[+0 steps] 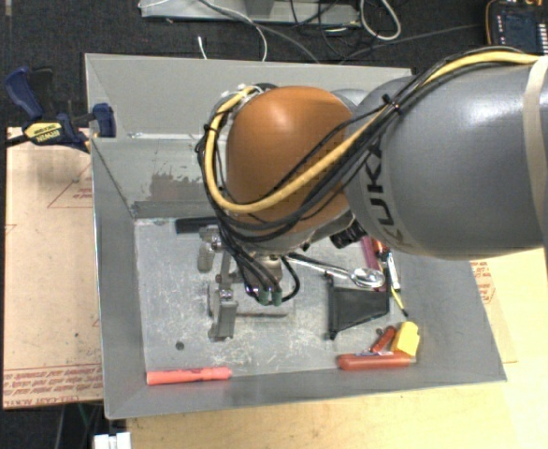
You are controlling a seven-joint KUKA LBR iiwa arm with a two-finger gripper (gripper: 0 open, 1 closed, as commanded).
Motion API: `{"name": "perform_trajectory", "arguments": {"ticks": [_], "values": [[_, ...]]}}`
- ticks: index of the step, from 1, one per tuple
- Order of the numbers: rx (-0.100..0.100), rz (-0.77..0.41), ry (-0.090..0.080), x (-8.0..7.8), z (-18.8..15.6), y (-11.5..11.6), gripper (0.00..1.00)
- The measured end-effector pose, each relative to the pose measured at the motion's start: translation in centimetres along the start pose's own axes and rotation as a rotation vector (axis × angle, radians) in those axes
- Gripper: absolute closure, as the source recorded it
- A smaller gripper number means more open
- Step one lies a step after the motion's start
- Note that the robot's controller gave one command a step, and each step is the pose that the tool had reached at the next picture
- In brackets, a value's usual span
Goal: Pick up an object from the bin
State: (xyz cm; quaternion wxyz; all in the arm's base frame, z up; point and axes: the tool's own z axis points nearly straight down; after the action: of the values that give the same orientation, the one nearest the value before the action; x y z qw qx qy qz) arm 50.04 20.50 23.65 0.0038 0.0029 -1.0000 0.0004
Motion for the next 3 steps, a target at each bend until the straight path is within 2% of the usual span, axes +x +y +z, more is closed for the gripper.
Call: {"name": "perform_trajectory", "arguments": {"ticks": [1, 2, 3], "values": [[-0.002, 0.006, -0.008, -0.2, -0.5, -0.2, 0.0], [-0.003, 0.003, -0.01, -3.4, 12.9, -7.4, 0.0], [-0.007, 0.078, -0.016, -2.2, 7.5, -6.8, 0.0]]}}
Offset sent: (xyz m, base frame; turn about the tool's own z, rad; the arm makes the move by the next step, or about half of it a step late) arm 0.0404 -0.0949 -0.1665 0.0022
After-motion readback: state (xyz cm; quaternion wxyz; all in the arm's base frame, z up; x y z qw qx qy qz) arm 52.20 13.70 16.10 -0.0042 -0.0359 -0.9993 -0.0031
